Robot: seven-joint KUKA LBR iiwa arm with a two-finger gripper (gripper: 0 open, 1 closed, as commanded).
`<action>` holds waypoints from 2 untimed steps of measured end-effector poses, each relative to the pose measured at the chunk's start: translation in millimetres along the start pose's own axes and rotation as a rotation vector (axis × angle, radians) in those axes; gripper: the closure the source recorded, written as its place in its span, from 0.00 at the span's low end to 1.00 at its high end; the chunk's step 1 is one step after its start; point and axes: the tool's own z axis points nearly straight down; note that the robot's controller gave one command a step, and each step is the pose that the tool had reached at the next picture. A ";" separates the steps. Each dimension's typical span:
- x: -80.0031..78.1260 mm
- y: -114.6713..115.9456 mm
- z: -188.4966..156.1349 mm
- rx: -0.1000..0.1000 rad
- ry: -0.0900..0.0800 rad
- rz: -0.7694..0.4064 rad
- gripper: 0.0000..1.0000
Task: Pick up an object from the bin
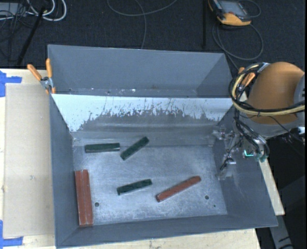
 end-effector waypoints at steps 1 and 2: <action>29.1 38.1 90.2 -0.001 0.001 -0.040 0.00; 25.9 37.0 85.9 0.002 -0.008 -0.043 1.00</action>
Offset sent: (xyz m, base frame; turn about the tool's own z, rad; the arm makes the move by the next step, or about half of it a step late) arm -0.0267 0.0360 -0.0847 -0.0374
